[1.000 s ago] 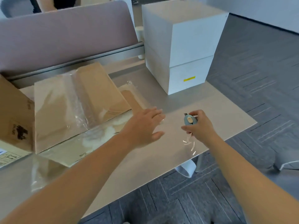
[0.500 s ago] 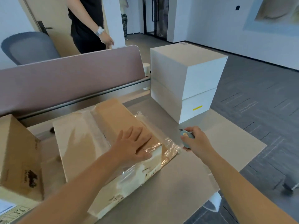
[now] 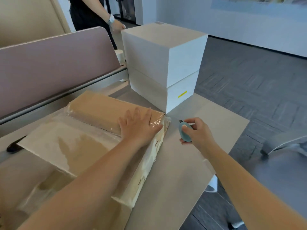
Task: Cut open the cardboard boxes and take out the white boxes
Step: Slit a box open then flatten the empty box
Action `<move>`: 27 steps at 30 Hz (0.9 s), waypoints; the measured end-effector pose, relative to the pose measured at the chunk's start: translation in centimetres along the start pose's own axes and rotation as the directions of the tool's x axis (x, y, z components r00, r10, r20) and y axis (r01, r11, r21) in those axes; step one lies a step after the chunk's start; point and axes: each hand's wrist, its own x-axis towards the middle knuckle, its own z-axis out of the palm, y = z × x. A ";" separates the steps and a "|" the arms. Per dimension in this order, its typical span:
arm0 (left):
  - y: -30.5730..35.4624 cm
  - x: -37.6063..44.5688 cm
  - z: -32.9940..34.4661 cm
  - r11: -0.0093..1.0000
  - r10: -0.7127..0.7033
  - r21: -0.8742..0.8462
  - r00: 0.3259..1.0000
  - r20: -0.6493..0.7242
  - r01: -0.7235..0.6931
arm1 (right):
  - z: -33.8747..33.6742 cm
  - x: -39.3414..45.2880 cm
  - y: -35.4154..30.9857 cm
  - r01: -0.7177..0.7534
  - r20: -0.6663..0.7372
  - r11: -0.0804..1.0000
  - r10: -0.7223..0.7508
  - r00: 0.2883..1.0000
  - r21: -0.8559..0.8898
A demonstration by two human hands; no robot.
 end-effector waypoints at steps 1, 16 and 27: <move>0.6 0.3 0.0 0.999 -0.008 -0.033 1.000 -0.009 0.008 | -0.1 0.0 0.1 -0.008 -0.007 1.000 0.008 1.000 0.001; -5.0 -2.0 -0.8 0.886 0.419 0.164 0.900 0.124 -0.435 | 3.8 -1.4 0.3 -0.145 0.137 0.970 0.119 0.983 0.196; -3.5 -1.2 0.2 0.908 0.371 0.183 0.927 0.059 -0.376 | 3.2 -1.2 0.4 0.022 0.112 0.999 -0.027 0.993 0.048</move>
